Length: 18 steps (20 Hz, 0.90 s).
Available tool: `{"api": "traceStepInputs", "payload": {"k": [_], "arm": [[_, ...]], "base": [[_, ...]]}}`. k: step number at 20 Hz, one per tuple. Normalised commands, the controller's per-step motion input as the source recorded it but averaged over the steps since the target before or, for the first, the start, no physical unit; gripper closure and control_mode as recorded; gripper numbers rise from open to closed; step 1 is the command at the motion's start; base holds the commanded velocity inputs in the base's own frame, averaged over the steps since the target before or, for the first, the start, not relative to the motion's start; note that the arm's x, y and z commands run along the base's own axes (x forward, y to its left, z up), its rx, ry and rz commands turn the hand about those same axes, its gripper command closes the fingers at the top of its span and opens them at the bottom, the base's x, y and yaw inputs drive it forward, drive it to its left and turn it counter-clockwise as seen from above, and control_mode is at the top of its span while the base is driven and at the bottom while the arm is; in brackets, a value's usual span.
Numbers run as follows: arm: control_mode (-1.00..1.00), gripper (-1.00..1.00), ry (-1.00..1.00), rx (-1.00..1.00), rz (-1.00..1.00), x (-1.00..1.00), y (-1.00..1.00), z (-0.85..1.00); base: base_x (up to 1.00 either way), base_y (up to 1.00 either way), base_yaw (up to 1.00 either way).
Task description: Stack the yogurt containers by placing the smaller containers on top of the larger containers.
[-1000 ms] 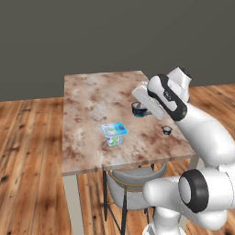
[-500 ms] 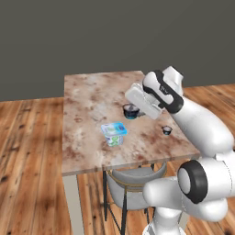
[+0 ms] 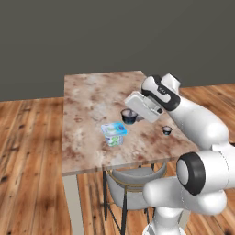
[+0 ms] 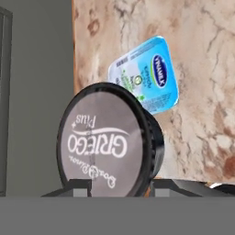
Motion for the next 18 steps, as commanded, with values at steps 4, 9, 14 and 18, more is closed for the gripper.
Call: {"api": "traceStepInputs", "payload": {"k": [4, 9, 14, 18], "arm": [[-1.00, 1.00, -0.04, 0.00, 0.09, 0.04, 0.04, -0.11], [-1.00, 1.00, -0.01, 0.00, 0.05, 0.09, 0.14, -0.10], [-1.00, 1.00, -0.02, 0.00, 0.03, 0.11, 0.15, -0.10], [-1.00, 1.00, -0.02, 0.00, 0.03, 0.09, 0.07, -0.11]], "base": [[0.00, 0.00, 0.00], [0.00, 0.00, 0.00], [0.00, 0.00, 0.00], [0.00, 0.00, 0.00]]}}
